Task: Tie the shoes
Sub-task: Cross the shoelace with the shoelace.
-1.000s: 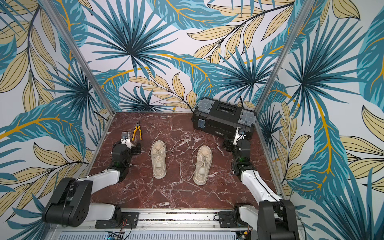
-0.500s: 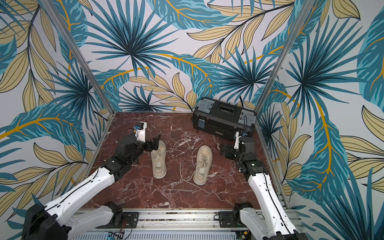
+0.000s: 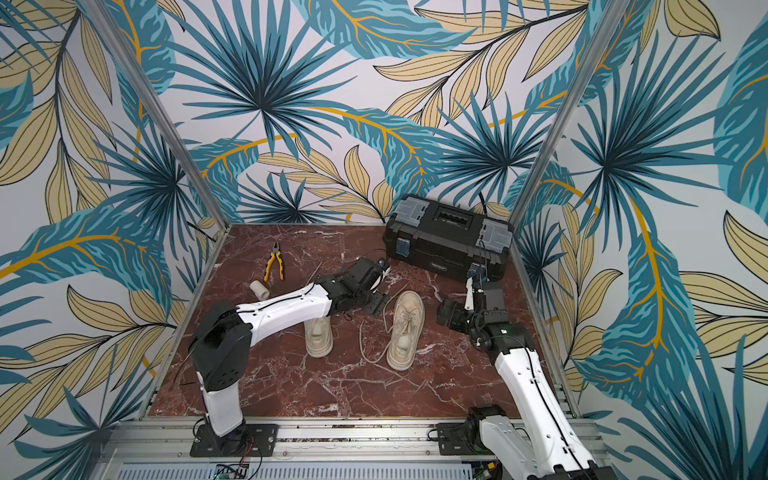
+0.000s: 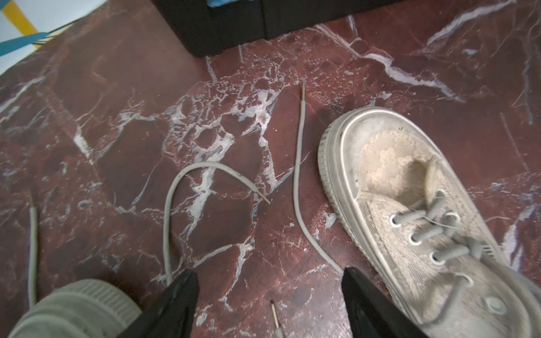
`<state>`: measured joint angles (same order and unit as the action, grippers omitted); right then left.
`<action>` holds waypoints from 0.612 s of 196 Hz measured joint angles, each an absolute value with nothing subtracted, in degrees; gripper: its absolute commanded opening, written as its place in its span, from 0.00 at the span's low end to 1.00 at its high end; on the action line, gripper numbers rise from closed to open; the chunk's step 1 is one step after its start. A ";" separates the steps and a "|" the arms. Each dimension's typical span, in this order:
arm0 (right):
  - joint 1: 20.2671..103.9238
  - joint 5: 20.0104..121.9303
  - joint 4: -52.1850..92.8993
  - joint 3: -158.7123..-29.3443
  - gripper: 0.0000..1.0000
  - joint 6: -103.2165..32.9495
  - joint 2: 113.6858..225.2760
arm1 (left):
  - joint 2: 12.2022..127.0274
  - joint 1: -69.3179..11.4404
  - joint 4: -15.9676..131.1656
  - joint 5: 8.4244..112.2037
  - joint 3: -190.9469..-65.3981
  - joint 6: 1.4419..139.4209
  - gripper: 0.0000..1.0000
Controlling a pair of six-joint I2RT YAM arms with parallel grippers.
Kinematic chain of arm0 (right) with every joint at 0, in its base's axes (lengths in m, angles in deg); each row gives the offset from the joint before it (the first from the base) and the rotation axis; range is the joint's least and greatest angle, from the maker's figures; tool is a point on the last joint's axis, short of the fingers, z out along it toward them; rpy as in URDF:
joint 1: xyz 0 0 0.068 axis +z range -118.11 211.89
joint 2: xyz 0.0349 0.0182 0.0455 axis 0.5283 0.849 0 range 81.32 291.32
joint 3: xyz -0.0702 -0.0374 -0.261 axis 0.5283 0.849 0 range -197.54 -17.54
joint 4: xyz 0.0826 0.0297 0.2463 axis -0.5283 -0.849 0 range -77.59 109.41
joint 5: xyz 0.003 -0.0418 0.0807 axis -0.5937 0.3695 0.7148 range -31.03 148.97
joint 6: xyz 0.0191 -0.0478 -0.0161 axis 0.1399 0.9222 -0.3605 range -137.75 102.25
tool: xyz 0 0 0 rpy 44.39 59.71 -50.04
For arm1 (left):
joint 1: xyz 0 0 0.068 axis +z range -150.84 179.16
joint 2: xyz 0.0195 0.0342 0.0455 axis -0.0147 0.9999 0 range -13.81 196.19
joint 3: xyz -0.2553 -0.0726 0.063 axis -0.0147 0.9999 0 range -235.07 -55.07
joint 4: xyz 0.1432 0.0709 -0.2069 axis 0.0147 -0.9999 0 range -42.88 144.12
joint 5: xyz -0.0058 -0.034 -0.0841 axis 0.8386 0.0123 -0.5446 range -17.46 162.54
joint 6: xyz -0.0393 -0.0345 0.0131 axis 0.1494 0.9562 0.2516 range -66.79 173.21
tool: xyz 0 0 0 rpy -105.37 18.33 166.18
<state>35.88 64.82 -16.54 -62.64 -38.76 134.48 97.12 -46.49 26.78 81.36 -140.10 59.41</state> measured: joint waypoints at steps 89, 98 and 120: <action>36.08 64.82 -16.52 -61.26 0.97 -39.44 132.95 | 110.28 -46.49 18.20 77.21 -151.03 57.03 0.63; 36.08 64.82 -16.52 -61.24 0.97 -39.59 132.78 | 111.41 -46.49 18.06 76.99 -152.34 57.00 0.62; 36.08 64.80 -16.52 -61.20 0.97 -39.81 132.06 | 113.58 -46.49 17.47 76.40 -154.70 56.83 0.61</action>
